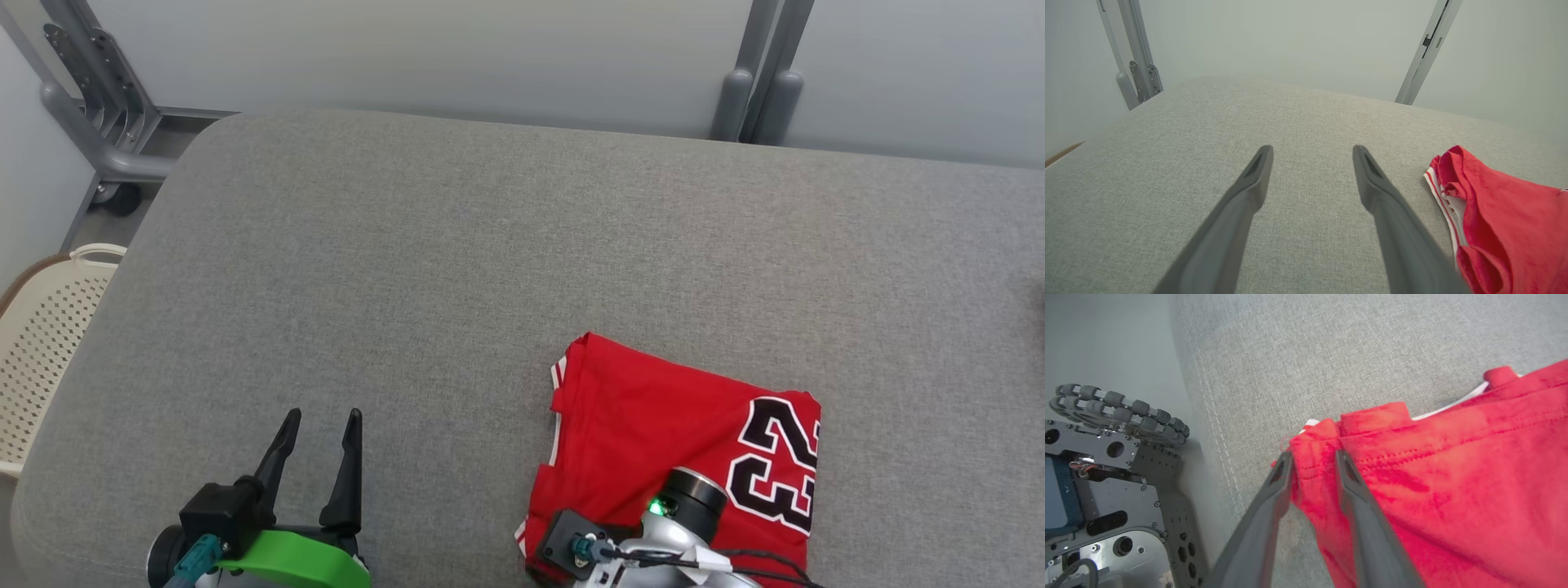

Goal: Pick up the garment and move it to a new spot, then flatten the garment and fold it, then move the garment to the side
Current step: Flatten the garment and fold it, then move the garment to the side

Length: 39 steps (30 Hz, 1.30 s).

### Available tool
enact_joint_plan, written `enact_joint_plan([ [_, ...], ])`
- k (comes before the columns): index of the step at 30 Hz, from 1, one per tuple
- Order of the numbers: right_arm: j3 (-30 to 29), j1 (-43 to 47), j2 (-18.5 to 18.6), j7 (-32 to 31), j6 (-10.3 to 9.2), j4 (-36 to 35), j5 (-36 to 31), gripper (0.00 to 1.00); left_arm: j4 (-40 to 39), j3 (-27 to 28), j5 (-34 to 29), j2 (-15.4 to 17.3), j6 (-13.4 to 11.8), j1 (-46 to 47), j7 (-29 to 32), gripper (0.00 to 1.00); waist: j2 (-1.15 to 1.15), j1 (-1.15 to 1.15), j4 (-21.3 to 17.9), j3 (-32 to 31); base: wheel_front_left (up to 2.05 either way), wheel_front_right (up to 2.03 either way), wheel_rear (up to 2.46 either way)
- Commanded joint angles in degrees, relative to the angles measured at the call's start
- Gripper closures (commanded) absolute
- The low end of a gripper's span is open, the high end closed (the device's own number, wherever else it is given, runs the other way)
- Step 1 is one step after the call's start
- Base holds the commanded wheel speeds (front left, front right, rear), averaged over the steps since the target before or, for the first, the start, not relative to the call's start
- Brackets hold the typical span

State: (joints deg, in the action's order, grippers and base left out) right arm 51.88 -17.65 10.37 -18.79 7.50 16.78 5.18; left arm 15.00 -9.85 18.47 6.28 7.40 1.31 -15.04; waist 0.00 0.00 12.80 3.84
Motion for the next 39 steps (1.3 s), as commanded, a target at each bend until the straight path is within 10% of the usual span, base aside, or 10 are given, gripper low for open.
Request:
enact_joint_plan([
  [1,-0.5,0.0,0.0,0.1,-0.03,-0.8,0.9,0.0,-0.1,0.3,0.3,0.1,0.1,-0.1,-0.2,0.0,0.0,0.0,-0.1,-0.1,0.0,0.0,0.0],
  [13,-19.0,11.0,5.2,-9.8,-0.05,-23.1,6.8,0.0,-0.9,2.1,-1.0,0.5,0.1,-1.7,-0.2,0.0,0.0,0.0,-3.2,-1.4,0.0,0.0,0.0],
  [21,-38.9,22.0,-4.1,-13.9,-0.02,-31.2,1.5,0.0,-2.3,2.9,-2.9,0.0,0.1,-1.6,-0.2,0.0,0.0,0.0,-5.2,-1.3,0.0,0.0,0.0],
  [39,-51.4,24.0,-7.4,-7.5,-0.02,-22.1,3.1,0.0,-1.7,1.3,-2.4,1.2,0.1,0.2,-0.2,0.0,0.0,0.0,-4.8,1.0,0.0,0.0,0.0],
])
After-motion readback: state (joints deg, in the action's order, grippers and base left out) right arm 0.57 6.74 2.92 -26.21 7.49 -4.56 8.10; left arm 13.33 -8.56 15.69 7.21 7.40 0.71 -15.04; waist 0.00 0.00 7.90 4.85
